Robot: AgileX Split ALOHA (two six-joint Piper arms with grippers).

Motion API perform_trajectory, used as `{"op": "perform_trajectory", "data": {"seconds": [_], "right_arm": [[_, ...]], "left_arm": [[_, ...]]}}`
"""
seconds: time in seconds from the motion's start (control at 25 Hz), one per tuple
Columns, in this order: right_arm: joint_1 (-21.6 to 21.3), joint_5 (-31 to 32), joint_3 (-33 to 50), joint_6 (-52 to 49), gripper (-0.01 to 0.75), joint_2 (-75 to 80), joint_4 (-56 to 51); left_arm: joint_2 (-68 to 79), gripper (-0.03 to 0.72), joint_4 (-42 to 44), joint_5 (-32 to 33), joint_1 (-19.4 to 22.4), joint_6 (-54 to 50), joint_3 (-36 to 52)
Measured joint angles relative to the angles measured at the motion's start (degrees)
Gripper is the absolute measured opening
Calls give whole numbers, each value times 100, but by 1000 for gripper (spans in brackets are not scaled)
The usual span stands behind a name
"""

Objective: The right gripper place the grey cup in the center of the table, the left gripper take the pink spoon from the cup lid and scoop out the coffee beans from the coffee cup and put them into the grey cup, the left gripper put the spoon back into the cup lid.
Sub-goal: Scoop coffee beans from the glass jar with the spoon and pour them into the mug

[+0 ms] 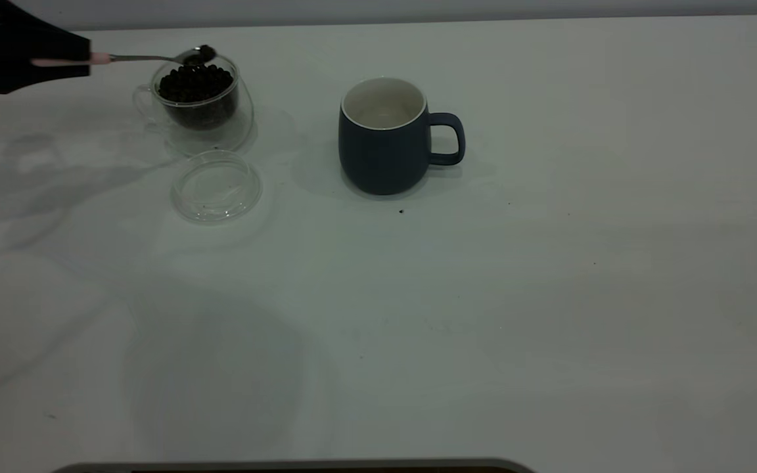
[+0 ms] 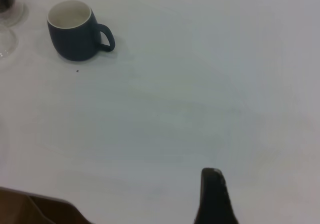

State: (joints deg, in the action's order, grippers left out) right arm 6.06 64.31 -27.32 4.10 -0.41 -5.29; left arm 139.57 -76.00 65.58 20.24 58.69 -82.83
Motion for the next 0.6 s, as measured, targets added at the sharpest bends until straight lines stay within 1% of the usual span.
{"op": "perform_trajectory", "data": {"seconds": [0.12,0.36,0.6], "right_arm": [[0,0,0,0,551,0,0],[0,0,0,0,551,0,0],[0,0,0,0,551,0,0]], "left_arm": [[0,122,-102,0,-277,-12,0],[0,122,-494,0,-978,61,0],[6,122,-570,0,-1503,103,0]]}}
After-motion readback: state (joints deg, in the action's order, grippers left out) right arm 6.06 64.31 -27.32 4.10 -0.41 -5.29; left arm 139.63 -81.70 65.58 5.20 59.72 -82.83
